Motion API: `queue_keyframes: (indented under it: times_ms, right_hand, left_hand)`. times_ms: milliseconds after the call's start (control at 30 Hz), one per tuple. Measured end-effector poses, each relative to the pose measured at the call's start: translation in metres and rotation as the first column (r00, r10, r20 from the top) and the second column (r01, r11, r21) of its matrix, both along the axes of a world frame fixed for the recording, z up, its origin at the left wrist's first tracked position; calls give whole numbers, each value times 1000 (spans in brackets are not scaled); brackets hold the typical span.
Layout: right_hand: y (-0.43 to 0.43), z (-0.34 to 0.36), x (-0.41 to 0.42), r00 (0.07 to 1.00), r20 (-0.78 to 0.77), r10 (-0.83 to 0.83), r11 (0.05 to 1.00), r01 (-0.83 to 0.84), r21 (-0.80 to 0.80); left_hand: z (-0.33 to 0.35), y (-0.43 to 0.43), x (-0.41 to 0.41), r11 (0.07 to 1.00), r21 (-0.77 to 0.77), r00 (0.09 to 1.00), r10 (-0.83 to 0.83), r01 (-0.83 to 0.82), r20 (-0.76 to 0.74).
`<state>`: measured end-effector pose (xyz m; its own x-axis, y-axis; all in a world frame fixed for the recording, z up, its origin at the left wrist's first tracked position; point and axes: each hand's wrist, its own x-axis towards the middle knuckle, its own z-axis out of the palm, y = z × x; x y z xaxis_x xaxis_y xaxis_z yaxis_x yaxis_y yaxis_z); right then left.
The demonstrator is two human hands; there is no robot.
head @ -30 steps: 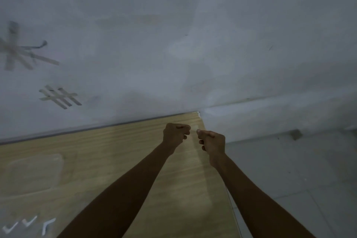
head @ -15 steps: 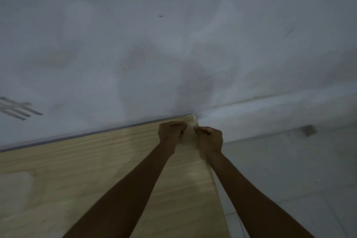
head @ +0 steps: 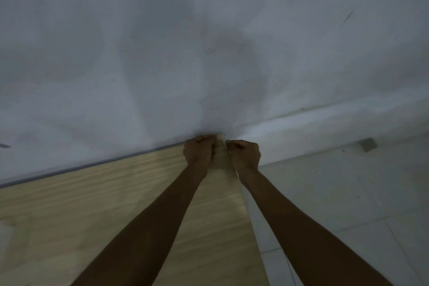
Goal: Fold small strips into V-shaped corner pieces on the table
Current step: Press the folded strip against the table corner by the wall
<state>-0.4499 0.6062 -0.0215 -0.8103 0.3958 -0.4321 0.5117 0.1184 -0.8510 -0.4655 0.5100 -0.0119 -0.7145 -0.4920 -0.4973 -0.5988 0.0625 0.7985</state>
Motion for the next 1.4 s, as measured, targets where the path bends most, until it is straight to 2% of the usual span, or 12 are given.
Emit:
queue_keyframes:
  times_ms: [467,900,1100,1200,1300,1400]
  right_hand:
    - [-4,-11,-19,999,45,18,998,-21,59]
    - [-2,-14,-26,992,115,48,992,-61,114]
    - [0,-19,-29,989,139,59,992,-73,102]
    - [1,-22,-28,981,187,57,994,-74,86]
    - [3,-25,-26,973,220,64,997,-73,34]
    - [4,-24,-26,965,261,31,999,-22,-36]
  left_hand:
    - [-8,2,-9,988,-153,999,-7,15,49]
    - [-9,7,-10,982,-185,999,40,-39,5]
    - [-9,7,-13,976,-213,997,58,-48,42]
    - [-9,6,-12,983,-179,997,46,-35,55]
    - [-7,1,-12,992,-123,997,38,-29,73]
    - [-7,0,-12,991,-133,997,-11,21,71]
